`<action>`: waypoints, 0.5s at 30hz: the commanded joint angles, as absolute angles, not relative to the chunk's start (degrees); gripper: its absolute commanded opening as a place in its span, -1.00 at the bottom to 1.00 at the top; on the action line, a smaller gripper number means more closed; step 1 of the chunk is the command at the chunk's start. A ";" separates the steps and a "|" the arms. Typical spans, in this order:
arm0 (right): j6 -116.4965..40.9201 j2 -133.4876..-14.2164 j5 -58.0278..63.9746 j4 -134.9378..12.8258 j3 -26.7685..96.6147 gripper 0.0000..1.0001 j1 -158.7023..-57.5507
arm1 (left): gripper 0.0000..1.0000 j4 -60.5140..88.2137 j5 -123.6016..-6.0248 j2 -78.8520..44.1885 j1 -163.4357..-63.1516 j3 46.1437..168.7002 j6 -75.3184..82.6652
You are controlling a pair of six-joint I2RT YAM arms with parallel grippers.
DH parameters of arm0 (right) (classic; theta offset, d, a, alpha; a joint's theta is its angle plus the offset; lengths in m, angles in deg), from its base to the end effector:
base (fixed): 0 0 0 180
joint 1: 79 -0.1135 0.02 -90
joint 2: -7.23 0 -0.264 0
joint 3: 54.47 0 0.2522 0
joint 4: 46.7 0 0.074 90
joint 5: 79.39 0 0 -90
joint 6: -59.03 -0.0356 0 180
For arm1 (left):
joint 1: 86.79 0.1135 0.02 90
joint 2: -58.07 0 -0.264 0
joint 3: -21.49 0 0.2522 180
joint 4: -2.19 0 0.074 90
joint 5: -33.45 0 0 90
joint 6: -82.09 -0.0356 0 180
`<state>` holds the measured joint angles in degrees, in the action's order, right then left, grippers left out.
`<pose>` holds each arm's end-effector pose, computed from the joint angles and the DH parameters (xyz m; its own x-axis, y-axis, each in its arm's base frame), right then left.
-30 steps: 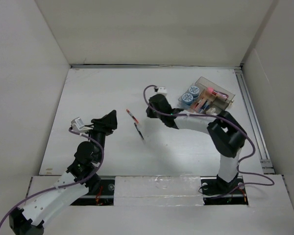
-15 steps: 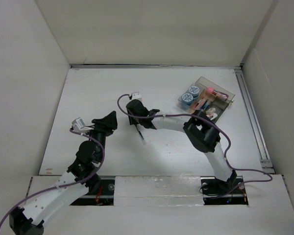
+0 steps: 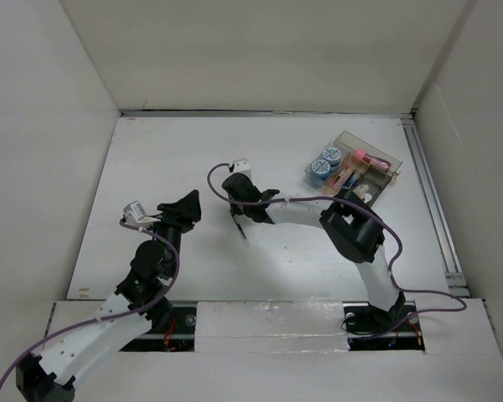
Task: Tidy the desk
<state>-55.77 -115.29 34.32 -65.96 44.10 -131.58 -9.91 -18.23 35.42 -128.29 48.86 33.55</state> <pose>0.2970 0.3647 0.1607 -0.6080 -0.1626 -0.7771 -0.3239 0.9444 0.0558 0.1085 -0.0665 0.2654 0.1125 -0.7931 -0.5986 0.2000 0.6081 -0.7682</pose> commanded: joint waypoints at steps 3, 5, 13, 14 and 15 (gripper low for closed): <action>-56.20 -111.77 34.08 -62.74 44.54 -0.21 -128.83 | 0.24 -11.21 -16.92 36.45 -128.10 49.75 33.84; -56.11 -111.69 33.56 -62.31 43.58 -0.18 -128.83 | 0.24 -10.77 -16.12 37.07 -128.10 49.49 34.28; -56.72 -115.01 32.95 -65.28 44.97 -0.11 -127.69 | 0.24 -12.00 -17.18 37.07 -128.10 49.22 33.93; -56.73 -115.46 32.16 -66.08 45.50 -0.13 -127.69 | 0.24 -11.73 -17.18 36.89 -128.10 49.40 33.84; -56.73 -115.73 31.63 -66.09 45.34 -0.14 -127.69 | 0.24 -11.65 -17.00 36.37 -128.10 49.49 33.93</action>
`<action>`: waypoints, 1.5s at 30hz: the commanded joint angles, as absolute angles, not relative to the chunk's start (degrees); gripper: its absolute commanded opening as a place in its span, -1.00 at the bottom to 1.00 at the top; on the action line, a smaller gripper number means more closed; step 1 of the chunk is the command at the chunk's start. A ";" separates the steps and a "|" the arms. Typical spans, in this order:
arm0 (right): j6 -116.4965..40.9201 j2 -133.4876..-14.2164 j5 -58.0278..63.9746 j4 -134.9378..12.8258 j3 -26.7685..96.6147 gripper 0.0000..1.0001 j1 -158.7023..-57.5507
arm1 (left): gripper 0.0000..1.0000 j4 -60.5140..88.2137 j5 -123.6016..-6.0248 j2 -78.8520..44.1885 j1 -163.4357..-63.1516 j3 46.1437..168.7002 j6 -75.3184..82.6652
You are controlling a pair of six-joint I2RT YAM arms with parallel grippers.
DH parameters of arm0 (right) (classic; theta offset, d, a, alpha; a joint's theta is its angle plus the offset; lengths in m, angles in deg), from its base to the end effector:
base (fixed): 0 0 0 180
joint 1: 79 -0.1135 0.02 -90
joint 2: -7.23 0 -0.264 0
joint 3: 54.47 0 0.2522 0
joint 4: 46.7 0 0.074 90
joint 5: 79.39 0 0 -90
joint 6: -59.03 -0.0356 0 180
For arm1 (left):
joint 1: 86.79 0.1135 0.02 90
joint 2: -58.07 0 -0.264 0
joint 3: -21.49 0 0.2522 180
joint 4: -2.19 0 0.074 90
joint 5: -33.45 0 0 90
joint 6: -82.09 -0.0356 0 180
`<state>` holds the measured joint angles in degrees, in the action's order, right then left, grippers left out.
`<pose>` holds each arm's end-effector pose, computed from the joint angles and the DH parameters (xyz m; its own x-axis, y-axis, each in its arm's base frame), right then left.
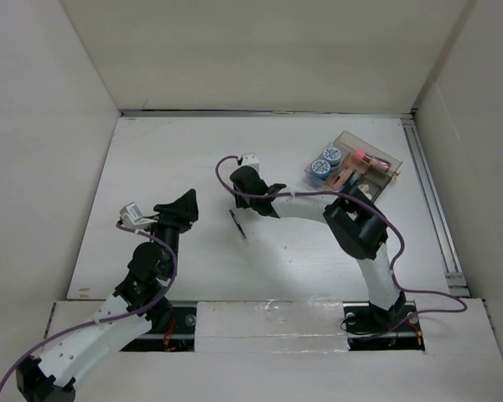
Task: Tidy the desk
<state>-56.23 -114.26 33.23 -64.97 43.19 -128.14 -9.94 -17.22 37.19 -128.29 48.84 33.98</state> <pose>0.3165 0.3449 0.1651 -0.6149 -0.1088 -0.7811 -0.2754 0.9577 0.0834 0.1049 -0.0627 0.2684 0.1360 -0.8099 -0.5706 0.2061 0.5864 -0.7833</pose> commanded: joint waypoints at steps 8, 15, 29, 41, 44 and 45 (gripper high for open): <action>-55.58 -115.11 33.37 -64.85 42.61 -0.38 -128.83 | 0.24 -12.00 -17.79 35.66 -128.10 49.67 33.75; -57.77 -107.34 33.48 -58.05 34.73 -1.00 -127.09 | 0.25 -12.08 -18.05 35.13 -128.10 49.84 33.58; -74.03 -78.49 34.86 -42.53 11.33 -1.00 -108.55 | 0.25 -12.43 -18.85 34.43 -128.10 50.20 33.14; -86.78 -73.37 31.71 -44.92 0.18 -0.96 -91.93 | 0.25 -12.87 -19.99 32.85 -128.10 50.72 33.31; -88.71 -72.58 32.76 -43.32 -1.60 -0.91 -90.78 | 0.25 -13.05 -19.72 32.59 -128.10 50.46 33.40; -89.07 -72.58 32.68 -43.15 -1.86 -0.81 -90.17 | 0.25 -12.88 -20.07 32.67 -128.10 50.54 33.32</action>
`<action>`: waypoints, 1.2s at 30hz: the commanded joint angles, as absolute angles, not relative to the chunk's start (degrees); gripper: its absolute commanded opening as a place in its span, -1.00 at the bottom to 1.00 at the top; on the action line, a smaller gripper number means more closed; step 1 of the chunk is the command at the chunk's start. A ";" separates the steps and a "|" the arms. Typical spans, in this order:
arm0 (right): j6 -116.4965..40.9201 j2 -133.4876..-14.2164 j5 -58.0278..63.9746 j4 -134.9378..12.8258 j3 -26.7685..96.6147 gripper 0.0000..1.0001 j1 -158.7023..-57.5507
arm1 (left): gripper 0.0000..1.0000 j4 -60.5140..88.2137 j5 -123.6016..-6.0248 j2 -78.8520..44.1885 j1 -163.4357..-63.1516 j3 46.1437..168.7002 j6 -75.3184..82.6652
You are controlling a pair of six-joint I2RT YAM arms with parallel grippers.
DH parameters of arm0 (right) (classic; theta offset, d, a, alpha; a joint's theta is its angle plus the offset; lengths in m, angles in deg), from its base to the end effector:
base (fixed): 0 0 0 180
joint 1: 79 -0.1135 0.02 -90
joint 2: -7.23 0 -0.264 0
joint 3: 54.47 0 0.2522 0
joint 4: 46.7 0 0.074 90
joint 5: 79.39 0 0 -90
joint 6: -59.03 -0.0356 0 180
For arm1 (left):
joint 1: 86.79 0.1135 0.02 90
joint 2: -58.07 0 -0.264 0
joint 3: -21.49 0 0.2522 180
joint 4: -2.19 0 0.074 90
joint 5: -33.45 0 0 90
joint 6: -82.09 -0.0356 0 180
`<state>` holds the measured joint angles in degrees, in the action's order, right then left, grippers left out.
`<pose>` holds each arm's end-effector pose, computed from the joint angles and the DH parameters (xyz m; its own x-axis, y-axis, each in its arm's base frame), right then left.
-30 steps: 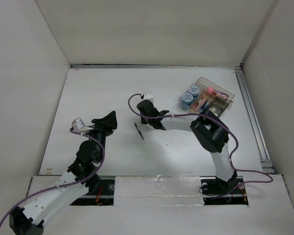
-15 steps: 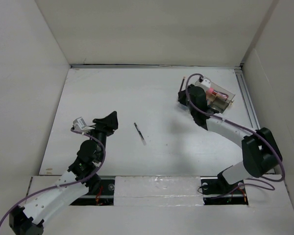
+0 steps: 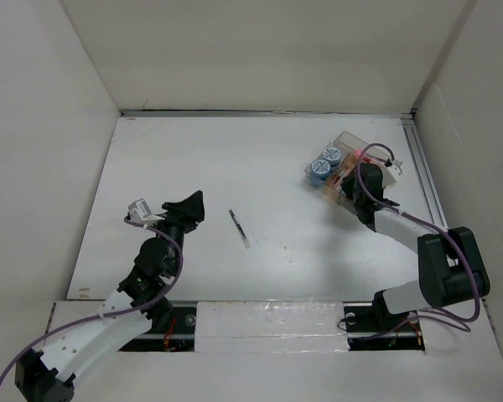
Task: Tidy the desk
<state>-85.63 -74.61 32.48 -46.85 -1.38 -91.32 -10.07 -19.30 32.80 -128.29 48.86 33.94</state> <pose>0.2933 0.0505 0.2018 -0.1747 0.7367 -0.6532 0.4549 0.6488 0.6100 0.1135 -0.0716 0.2608 0.0795 -0.7794 -0.6215 0.1897 0.6239 -0.7582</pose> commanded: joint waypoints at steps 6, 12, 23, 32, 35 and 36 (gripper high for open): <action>-88.20 -72.49 32.85 -44.46 -0.64 -0.14 -90.16 | 0.25 -13.05 -20.25 32.06 -128.10 50.72 33.23; -85.38 -71.78 32.51 -41.40 -0.19 0.17 -95.78 | 0.25 -13.31 -20.42 31.53 -128.10 50.72 33.23; -73.09 -94.36 30.56 -46.64 17.28 -0.90 -124.78 | 0.24 -12.26 -18.32 33.81 -128.10 50.28 33.84; -61.56 -99.55 33.72 -54.98 25.11 -0.02 -134.28 | 0.24 -12.17 -18.23 36.54 -128.10 49.32 33.93; -61.12 -100.35 32.94 -57.20 25.73 -0.05 -135.86 | 0.24 -11.91 -17.71 35.75 -128.10 49.75 34.10; -60.95 -100.78 32.76 -57.73 25.73 -0.06 -136.73 | 0.24 -11.73 -18.14 35.66 -128.10 49.93 34.11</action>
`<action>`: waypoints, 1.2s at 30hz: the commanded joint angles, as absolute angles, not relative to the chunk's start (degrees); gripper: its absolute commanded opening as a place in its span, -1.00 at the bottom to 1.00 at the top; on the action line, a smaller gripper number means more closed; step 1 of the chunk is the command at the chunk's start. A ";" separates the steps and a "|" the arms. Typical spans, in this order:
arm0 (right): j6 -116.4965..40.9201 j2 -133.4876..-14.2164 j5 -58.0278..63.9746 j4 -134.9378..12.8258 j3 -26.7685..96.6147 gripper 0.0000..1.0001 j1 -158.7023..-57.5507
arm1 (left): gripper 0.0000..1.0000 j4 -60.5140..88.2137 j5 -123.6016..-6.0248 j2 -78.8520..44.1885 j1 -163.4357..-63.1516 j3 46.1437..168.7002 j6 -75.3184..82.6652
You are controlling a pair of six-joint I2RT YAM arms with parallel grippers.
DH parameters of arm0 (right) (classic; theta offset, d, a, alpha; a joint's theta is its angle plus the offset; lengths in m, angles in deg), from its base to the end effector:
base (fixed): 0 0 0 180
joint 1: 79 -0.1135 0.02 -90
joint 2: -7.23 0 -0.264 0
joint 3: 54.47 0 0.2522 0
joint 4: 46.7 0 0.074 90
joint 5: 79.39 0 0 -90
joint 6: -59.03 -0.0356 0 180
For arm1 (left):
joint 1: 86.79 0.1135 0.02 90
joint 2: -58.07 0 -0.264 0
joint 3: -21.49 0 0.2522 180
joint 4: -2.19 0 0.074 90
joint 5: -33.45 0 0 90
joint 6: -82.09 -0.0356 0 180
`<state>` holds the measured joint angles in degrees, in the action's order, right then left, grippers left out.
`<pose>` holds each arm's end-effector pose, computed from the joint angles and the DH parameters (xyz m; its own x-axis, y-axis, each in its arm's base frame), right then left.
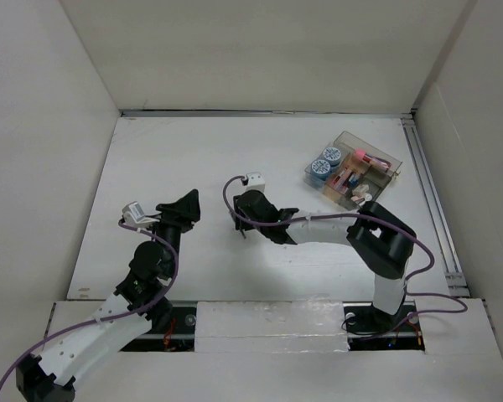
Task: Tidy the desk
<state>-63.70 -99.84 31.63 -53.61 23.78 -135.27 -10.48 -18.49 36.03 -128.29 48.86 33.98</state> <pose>0.2358 0.3302 0.1817 -0.6051 0.0026 -0.7961 -0.3417 0.9023 0.2627 0.1070 -0.0654 0.2675 0.1171 -0.8056 -0.5808 0.2160 0.5915 -0.7768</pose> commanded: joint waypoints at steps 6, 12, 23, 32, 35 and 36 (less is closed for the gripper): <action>-62.17 -103.94 32.84 -62.57 26.79 -0.18 -139.03 | 0.24 -11.91 -18.41 35.57 -128.10 49.84 34.02; -63.14 -105.71 33.72 -64.76 27.58 -0.73 -139.56 | 0.24 -11.99 -18.58 35.75 -128.10 49.76 33.93; -67.09 -91.14 35.14 -56.26 19.60 -1.00 -130.34 | 0.25 -12.44 -20.25 33.38 -128.10 50.80 33.40; -79.56 -73.82 34.08 -48.68 8.60 -1.00 -106.09 | 0.30 -15.24 -29.38 23.19 -128.10 55.11 28.49; -84.83 -71.70 33.65 -47.11 4.39 -1.00 -97.14 | 0.32 -14.72 -31.93 18.63 -128.10 57.47 27.52; -84.85 -71.70 33.64 -47.10 3.85 -1.00 -97.11 | 0.32 -14.72 -31.94 18.09 -128.10 57.49 27.51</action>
